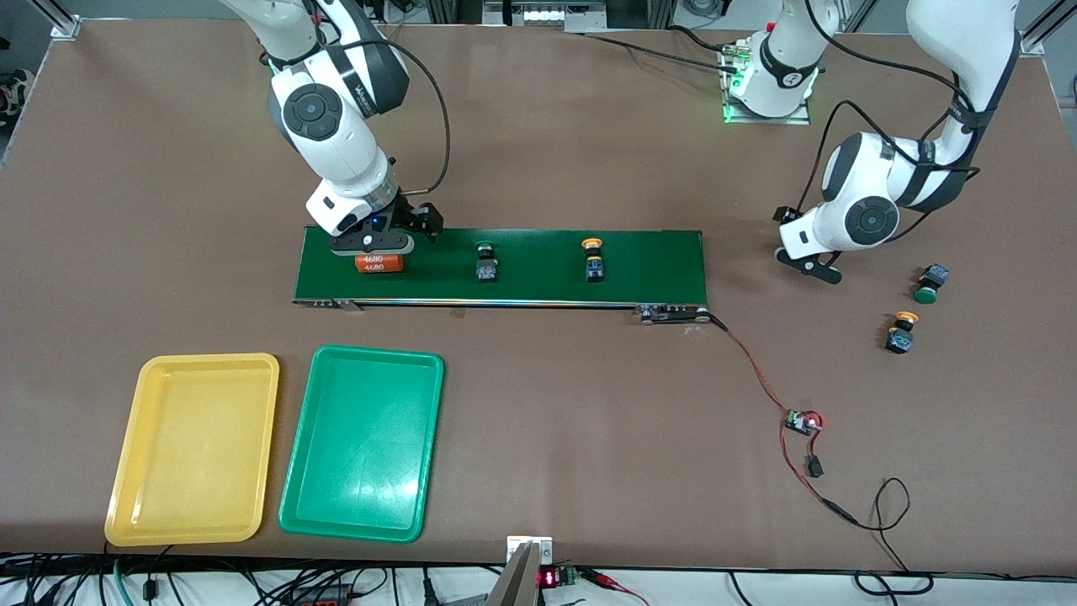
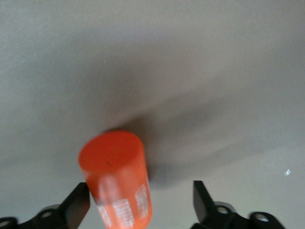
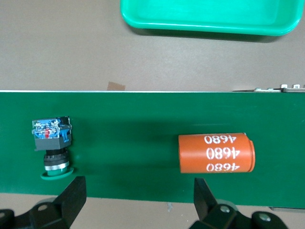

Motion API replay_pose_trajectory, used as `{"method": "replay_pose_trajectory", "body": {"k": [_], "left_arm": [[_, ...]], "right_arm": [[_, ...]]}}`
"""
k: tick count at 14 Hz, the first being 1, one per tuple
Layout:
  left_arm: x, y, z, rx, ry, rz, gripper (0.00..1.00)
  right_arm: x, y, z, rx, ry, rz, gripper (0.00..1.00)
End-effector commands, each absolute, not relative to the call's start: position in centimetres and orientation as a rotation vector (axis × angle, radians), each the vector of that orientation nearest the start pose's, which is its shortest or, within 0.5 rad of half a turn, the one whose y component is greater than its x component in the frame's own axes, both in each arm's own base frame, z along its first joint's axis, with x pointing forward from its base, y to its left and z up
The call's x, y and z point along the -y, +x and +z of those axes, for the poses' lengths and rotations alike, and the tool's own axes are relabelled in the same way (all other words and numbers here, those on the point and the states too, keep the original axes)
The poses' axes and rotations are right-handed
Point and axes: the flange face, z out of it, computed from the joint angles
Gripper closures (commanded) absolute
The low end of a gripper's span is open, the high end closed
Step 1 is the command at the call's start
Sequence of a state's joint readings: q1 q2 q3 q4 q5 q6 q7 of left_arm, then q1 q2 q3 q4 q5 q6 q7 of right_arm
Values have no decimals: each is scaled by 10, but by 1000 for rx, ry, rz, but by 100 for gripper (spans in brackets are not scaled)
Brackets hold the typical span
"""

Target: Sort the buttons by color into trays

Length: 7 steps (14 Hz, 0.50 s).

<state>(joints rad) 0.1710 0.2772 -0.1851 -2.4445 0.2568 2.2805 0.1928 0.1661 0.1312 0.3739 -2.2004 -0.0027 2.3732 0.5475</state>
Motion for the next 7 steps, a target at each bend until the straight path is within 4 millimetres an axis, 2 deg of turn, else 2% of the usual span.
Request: {"method": "replay_pose_trajectory", "body": {"k": [1,2,3,4,5,7], "left_arm": [[2,436,156,-702,-2954,653,23],[0,436,156,-697,-2954,656,38],[-1,435,155,-695,-2954,659,59],[-1,437,159,-697,-2952,657,73],[-2,440,166,-695,-2950,639,81],[-3,453,185,-681,-2937,630,84]], "right_arm": [[-283,479,326,-50,-3093,-8,0],[-284,479,326,-72,-3093,-8,0],[-284,479,326,-86,-3098,-13,0],[-283,479,325,-63,-3112,-24,0],[-280,481,325,-46,-3123,-41,0],[-280,481,324,-41,-3126,-41,0]]}}
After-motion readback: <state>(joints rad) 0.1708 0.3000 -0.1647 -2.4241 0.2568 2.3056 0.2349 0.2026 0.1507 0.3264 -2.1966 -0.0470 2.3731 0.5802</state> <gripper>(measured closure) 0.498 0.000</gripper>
